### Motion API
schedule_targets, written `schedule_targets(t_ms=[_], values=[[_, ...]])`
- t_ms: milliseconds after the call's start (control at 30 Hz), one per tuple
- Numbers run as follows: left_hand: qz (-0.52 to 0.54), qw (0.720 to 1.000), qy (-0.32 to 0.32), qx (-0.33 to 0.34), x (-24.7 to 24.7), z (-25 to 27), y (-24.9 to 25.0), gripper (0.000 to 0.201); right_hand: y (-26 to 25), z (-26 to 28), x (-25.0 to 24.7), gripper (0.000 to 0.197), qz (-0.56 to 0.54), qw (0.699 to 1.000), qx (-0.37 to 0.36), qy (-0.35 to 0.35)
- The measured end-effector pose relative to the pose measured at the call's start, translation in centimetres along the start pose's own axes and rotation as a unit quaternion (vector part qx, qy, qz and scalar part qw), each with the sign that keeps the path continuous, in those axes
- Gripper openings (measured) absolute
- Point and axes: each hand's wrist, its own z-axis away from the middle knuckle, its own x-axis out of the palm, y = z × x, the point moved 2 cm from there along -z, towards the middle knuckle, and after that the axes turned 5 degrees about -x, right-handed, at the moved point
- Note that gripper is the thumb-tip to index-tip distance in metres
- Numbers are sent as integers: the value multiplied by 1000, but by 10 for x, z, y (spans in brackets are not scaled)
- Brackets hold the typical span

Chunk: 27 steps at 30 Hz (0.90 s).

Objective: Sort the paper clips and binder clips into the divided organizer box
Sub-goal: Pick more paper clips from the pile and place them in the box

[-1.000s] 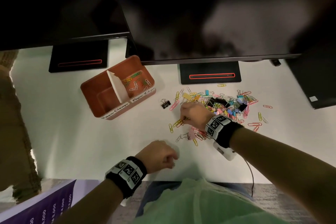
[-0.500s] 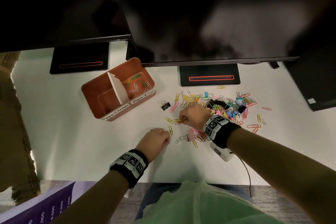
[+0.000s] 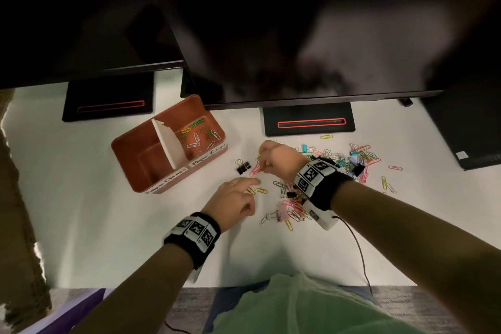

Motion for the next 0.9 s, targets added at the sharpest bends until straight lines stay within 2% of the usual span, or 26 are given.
schedule_targets(t_ms=[167,333,467,667,800,900], values=[[21,999,34,5,4,-3,-5,8,-4,-15,8,16,36,998,-17,-54],[48,997,40,-46,-1,-10,-8,11,-4,-20,14,14,67,996,-12,-62],[58,995,27,-82,-5,-16,-6,8,-1,-18,17,13,58,998,5,-38],[59,995,23,-72,-3,-14,-2,13,-3,-15,16,20,79,993,9,-86],[119,985,95,-79,-30,-3,6,13,-5,1,-3,18,30,999,18,-24],[153,964,193,-98,-77,9,6,13,-23,7,-36,21,-9,998,-4,56]])
